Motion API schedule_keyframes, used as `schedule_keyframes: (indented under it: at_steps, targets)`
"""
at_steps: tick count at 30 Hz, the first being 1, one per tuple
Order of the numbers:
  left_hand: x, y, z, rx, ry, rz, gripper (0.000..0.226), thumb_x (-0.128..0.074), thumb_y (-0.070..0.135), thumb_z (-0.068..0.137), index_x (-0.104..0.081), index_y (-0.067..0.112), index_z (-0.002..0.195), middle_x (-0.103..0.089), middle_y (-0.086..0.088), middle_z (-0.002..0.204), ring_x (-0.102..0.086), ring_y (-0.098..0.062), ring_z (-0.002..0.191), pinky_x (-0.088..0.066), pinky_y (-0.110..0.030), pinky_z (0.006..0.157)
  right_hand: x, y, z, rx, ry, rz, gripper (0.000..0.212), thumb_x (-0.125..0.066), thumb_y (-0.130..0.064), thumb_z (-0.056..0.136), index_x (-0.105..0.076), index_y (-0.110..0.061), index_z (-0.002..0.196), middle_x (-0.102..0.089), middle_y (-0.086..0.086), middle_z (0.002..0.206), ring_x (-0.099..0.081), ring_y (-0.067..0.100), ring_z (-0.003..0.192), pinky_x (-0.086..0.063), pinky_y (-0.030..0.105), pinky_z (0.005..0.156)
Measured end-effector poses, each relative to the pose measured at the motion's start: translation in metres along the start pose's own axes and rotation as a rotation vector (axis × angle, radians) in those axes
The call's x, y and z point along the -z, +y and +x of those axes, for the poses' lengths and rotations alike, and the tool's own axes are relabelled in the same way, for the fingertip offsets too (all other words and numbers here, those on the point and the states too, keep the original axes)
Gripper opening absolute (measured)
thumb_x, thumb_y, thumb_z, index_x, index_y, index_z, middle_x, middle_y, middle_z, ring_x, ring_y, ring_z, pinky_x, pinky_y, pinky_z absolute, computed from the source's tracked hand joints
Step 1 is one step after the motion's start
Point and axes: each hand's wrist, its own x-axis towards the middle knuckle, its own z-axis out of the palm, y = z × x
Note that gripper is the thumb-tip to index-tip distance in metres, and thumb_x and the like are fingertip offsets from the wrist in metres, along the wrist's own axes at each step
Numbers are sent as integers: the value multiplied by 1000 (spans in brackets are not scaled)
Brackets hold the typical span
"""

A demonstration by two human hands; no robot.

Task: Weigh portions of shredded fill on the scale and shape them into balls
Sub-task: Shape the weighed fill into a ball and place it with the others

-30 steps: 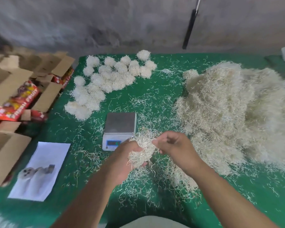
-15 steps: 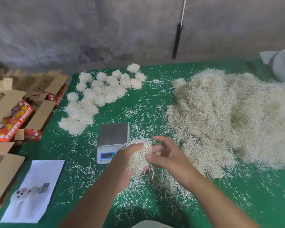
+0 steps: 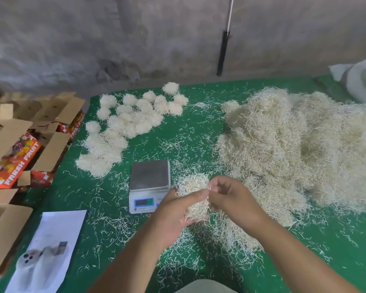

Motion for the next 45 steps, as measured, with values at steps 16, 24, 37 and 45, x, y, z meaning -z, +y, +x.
schedule_keyframes:
  at_steps: [16, 24, 37, 45]
  targets:
    - [48, 30, -5, -85, 578, -209, 79, -61, -24, 88, -56, 45, 127, -45, -6, 122, -54, -13, 88, -41, -14, 52, -2, 2, 22, -78, -44, 66, 20, -75, -16, 98, -67, -1, 88, -68, 6, 73, -68, 27, 68, -66, 37, 80]
    - [54, 27, -13, -122, 651, -238, 72, -66, -18, 89, -56, 38, 132, -46, -3, 122, -49, -5, 82, -41, -14, 50, -2, 4, 22, -105, -51, 41, 20, -76, -22, 97, -68, -4, 91, -68, 4, 73, -72, 26, 71, -64, 26, 76]
    - [71, 44, -13, -191, 660, -262, 58, -71, -15, 87, -56, 21, 131, -61, -16, 111, -63, -16, 82, -50, -21, 50, 13, 10, 19, -96, -6, 10, 20, -73, -25, 99, -67, -7, 92, -72, 6, 78, -79, 25, 77, -64, 28, 75]
    - [68, 47, -8, -196, 673, -259, 64, -73, -15, 86, -54, 33, 124, -62, -12, 108, -69, -24, 82, -64, -43, 54, 32, 20, 16, -102, 51, -20, 24, -73, -29, 99, -65, -10, 87, -71, 2, 79, -80, 23, 77, -60, 19, 66]
